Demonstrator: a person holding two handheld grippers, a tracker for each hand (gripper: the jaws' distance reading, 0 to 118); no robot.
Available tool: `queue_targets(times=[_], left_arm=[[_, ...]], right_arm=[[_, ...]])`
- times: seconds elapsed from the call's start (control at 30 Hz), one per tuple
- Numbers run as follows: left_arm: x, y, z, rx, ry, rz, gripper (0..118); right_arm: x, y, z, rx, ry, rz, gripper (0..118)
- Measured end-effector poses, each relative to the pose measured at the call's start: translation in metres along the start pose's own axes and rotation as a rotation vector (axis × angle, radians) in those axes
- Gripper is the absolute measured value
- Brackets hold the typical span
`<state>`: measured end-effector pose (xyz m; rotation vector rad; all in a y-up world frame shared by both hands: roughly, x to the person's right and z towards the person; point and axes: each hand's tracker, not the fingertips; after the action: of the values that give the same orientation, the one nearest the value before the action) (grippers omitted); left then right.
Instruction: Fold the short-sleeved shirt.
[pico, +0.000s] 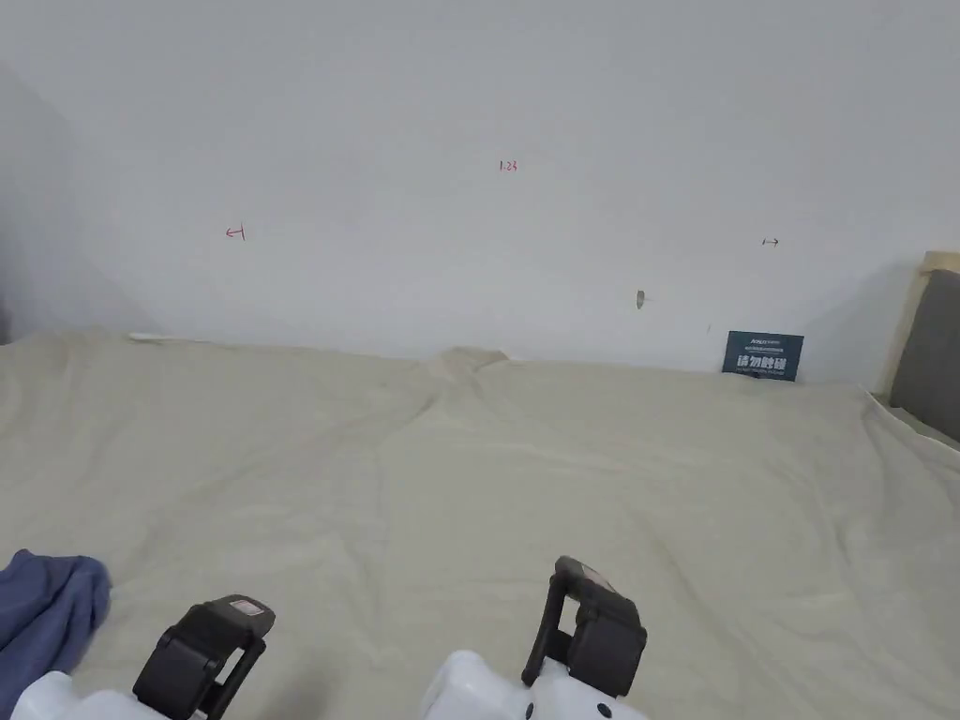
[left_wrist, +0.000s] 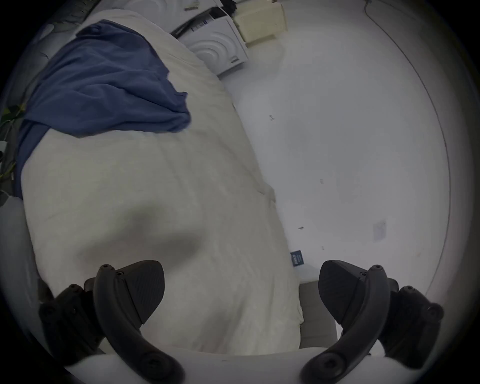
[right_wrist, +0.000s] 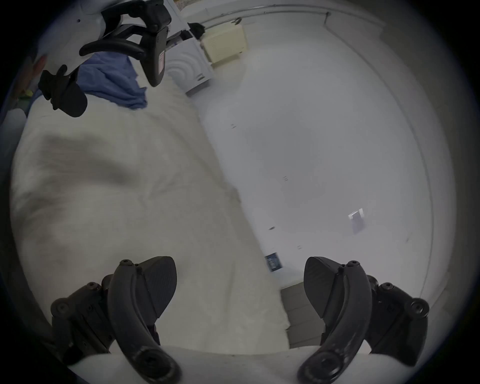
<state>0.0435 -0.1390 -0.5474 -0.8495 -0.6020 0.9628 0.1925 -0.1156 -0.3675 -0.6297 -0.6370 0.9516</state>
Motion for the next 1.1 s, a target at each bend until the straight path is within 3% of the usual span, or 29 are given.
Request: queue_targets(times=[0.1, 0.2, 0.33, 0.4, 0.47, 0.53, 0.63, 0.77, 0.97, 1.1], left_arm=[[0.004, 0.009, -0.001, -0.020, -0.018, 0.010, 118], [0.030, 0.012, 0.007, 0.048, -0.045, -0.147, 118], [0.080, 0.003, 0.028, 0.169, -0.047, -0.505, 118], [0.097, -0.009, 0.040, 0.268, -0.062, -0.663, 118], [0.108, -0.021, 0.046, 0.329, -0.087, -0.827, 118], [0.116, -0.035, 0.048, 0.316, -0.067, -1.024, 118], [0.119, -0.061, 0.048, 0.383, -0.020, -1.198, 117], [0.120, -0.069, 0.048, 0.383, -0.019, -1.207, 117], [0.117, -0.068, 0.043, 0.388, 0.005, -1.239, 117], [0.116, -0.060, 0.042, 0.344, -0.002, -1.188, 111]], right_arm=[[0.007, -0.001, -0.003, 0.001, -0.018, -0.081, 102], [0.039, -0.003, 0.001, 0.029, 0.019, -0.399, 102], [0.087, -0.017, 0.007, 0.051, 0.011, -0.844, 102], [0.103, -0.032, 0.009, 0.088, 0.058, -1.037, 102], [0.112, -0.049, 0.008, 0.126, 0.128, -1.190, 103], [0.113, -0.064, 0.005, 0.098, 0.138, -1.299, 102], [0.103, -0.075, -0.005, -0.014, 0.063, -1.306, 102], [0.097, -0.081, -0.005, 0.024, 0.074, -1.292, 102], [0.099, -0.061, 0.008, 0.098, -0.049, -1.125, 102], [0.097, -0.056, 0.013, 0.102, -0.066, -1.095, 99]])
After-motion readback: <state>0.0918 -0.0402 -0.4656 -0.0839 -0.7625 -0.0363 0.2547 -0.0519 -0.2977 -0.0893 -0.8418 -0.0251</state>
